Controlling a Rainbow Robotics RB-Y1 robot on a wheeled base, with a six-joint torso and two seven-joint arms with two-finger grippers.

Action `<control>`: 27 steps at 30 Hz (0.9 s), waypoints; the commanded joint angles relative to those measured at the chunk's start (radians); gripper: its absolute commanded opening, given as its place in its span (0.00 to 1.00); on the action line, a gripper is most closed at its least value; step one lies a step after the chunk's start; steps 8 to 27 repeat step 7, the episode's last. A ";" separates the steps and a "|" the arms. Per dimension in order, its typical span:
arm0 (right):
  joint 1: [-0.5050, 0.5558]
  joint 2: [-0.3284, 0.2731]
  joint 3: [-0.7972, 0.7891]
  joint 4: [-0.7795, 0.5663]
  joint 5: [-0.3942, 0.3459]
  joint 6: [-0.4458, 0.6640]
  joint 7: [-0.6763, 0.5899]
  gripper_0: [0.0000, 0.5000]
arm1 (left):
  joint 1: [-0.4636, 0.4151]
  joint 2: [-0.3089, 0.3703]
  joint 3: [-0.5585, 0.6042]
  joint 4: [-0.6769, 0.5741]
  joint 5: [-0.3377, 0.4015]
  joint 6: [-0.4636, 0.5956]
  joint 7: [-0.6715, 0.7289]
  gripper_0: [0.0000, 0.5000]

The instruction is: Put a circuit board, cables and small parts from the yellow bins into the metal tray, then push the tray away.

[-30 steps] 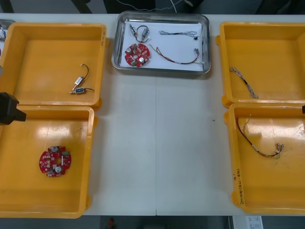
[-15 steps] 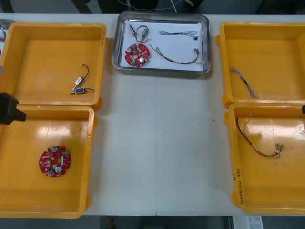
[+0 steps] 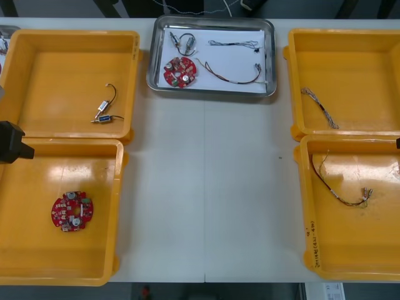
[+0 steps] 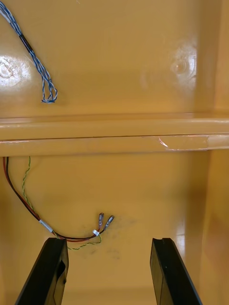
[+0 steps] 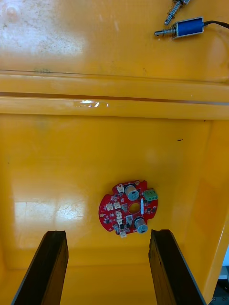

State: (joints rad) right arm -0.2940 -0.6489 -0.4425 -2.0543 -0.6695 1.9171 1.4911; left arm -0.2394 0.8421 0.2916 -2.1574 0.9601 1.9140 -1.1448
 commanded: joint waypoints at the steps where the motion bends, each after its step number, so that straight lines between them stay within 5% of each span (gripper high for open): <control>1: -0.007 -0.041 -0.015 -0.027 0.010 0.003 -0.034 1.00 | 0.015 0.046 0.031 -0.006 0.008 0.006 -0.087 1.00; 27: -0.007 -0.041 -0.015 -0.027 0.010 0.003 -0.034 1.00 | 0.015 0.046 0.031 -0.006 0.008 0.006 -0.087 1.00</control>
